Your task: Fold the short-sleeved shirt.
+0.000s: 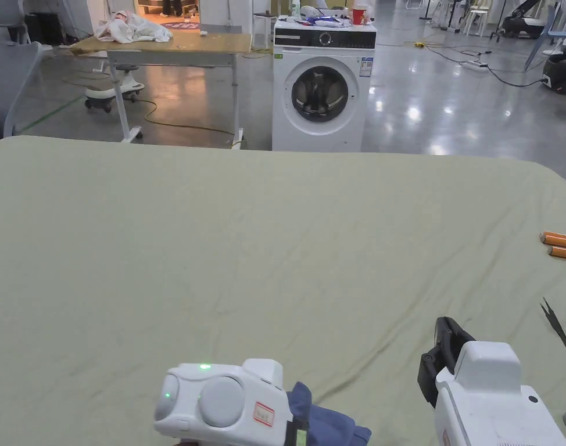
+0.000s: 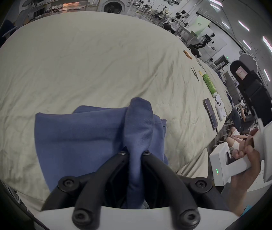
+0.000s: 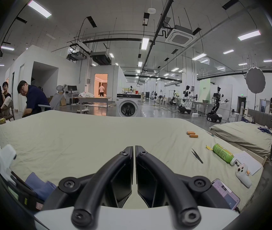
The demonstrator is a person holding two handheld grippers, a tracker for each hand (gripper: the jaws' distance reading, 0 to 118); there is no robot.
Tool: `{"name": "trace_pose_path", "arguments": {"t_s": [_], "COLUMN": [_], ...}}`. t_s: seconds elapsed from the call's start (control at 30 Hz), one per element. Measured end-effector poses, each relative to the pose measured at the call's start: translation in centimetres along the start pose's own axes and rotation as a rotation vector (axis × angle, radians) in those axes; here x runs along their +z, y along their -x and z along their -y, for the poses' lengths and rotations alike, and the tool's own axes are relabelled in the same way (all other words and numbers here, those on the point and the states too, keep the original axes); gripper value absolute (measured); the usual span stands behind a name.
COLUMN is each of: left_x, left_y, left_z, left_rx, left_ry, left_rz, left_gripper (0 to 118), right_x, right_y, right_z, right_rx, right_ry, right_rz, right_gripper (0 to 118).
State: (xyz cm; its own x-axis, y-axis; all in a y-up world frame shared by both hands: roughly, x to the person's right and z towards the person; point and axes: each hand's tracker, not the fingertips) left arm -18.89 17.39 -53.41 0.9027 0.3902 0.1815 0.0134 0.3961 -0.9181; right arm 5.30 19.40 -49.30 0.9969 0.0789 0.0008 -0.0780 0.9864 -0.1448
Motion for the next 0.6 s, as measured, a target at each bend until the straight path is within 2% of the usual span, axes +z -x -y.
{"name": "trace_pose_path", "arguments": {"t_s": [0.1, 0.2, 0.27, 0.33, 0.37, 0.53, 0.6], "left_x": [-1.0, -1.7, -1.7, -0.9, -0.2, 1.1, 0.2], "left_y": [-0.7, -0.2, 0.3, 1.1, 1.3, 3.7, 4.3], "left_z": [0.5, 0.9, 1.0, 1.3, 1.3, 1.6, 1.8], "left_rx": [-0.016, 0.001, 0.041, 0.065, 0.066, 0.086, 0.098], "left_ry": [0.009, 0.009, -0.021, -0.055, -0.078, -0.14, -0.127], "left_rz": [0.021, 0.054, 0.139, 0.217, 0.236, 0.271, 0.281], "left_gripper": [7, 23, 34, 65, 69, 65, 45], "right_x": [0.0, 0.0, 0.0, 0.1, 0.1, 0.3, 0.3], "right_y": [0.1, 0.2, 0.3, 0.2, 0.2, 0.0, -0.1], "right_z": [0.1, 0.2, 0.2, 0.2, 0.2, 0.2, 0.4], "right_rx": [0.0, 0.005, 0.005, 0.006, 0.009, 0.014, 0.01], "right_ry": [0.006, 0.01, 0.013, 0.013, 0.013, 0.018, 0.023], "right_rz": [-0.003, -0.008, -0.012, -0.014, -0.014, -0.015, -0.015], "right_gripper": [2, 2, 2, 2, 2, 2, 2]}}
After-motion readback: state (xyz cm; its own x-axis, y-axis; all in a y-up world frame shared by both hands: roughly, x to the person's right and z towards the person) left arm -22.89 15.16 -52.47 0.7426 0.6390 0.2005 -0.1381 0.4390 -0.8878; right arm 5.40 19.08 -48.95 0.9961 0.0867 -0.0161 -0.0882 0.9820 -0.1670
